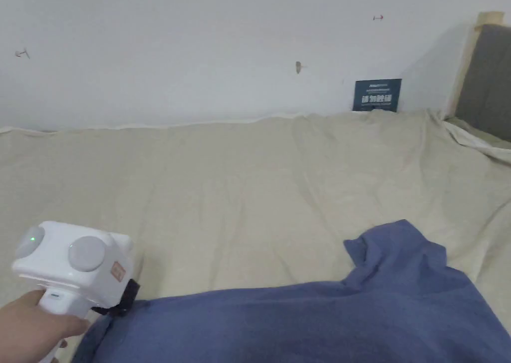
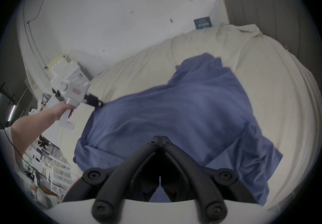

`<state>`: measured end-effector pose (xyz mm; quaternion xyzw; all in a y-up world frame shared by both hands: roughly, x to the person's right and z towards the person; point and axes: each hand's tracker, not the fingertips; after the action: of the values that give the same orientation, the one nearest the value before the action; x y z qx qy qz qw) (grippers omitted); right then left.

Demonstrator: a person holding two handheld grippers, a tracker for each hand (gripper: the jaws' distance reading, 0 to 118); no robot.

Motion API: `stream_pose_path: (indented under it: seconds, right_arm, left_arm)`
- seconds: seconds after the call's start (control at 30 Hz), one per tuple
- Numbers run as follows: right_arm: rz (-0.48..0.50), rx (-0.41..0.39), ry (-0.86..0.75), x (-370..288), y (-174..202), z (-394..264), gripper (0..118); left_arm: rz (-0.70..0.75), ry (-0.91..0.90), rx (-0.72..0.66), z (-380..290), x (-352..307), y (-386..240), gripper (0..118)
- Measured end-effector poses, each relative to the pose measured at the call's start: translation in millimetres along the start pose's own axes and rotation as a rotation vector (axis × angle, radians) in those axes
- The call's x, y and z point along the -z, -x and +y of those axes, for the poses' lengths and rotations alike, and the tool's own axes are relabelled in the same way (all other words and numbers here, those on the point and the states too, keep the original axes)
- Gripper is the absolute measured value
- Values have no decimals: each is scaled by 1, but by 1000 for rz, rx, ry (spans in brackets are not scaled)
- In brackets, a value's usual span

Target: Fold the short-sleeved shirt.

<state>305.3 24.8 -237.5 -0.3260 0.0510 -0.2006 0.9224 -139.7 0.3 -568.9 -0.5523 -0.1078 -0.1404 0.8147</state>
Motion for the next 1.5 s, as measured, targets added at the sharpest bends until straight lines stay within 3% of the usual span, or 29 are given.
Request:
stream_pose_path:
  seconds: [0.07, 0.17, 0.37, 0.4, 0.43, 0.47, 0.5, 0.53, 0.77, 0.8, 0.83, 0.9, 0.93, 1.07, 1.2, 1.5]
  right_arm:
    - [2, 22, -55, -1, -14, 21, 0]
    - [-98, 27, -83, 14, -45, 73, 0]
    - [-219, -28, 187, 109, -77, 182, 0]
    - [-235, -28, 240, 131, -86, 189, 5]
    - [-247, -23, 260, 146, -91, 197, 27]
    - [-260, -14, 291, 162, -94, 203, 80]
    - [-283, -7, 308, 174, -96, 205, 109]
    - [-297, -17, 321, 187, -96, 207, 118]
    - [-345, 45, 341, 250, -113, 213, 112]
    - [-352, 48, 341, 230, -104, 207, 106]
    - [-362, 49, 341, 229, -102, 205, 89]
    - [-381, 35, 333, 226, -98, 203, 2]
    - [-424, 2, 335, 229, -106, 203, 2]
    - [-345, 20, 310, 217, -108, 209, 2]
    - [-258, 94, 232, 162, -94, 211, 2]
    - [-132, 151, 143, 93, -90, 200, 2]
  left_arm:
    - [0, -3, 5, -2, 1, 2, 2]
    - [-30, -19, -17, -1, -4, 15, 2]
    - [-62, -77, 19, -6, -11, 28, 2]
    - [-66, -88, 20, -7, -13, 29, 2]
    - [-73, -100, 17, -17, -24, 18, 2]
    - [-87, -107, 15, -19, -26, 17, 2]
    - [-93, -113, 17, -20, -27, 18, 2]
    - [-95, -112, 18, -21, -26, 20, 2]
    - [-118, -100, 6, -31, -19, 23, 2]
    - [-118, -98, 5, -32, -18, 23, 2]
    - [-119, -95, 4, -33, -17, 23, 2]
    - [-119, -85, 4, -34, -15, 22, 2]
    - [-122, -80, 1, -36, -14, 22, 2]
    - [-131, -71, -6, -41, -6, 21, 2]
    - [-159, -88, -62, -40, -20, 30, 2]
    - [-232, -167, -153, -58, -61, 43, 2]
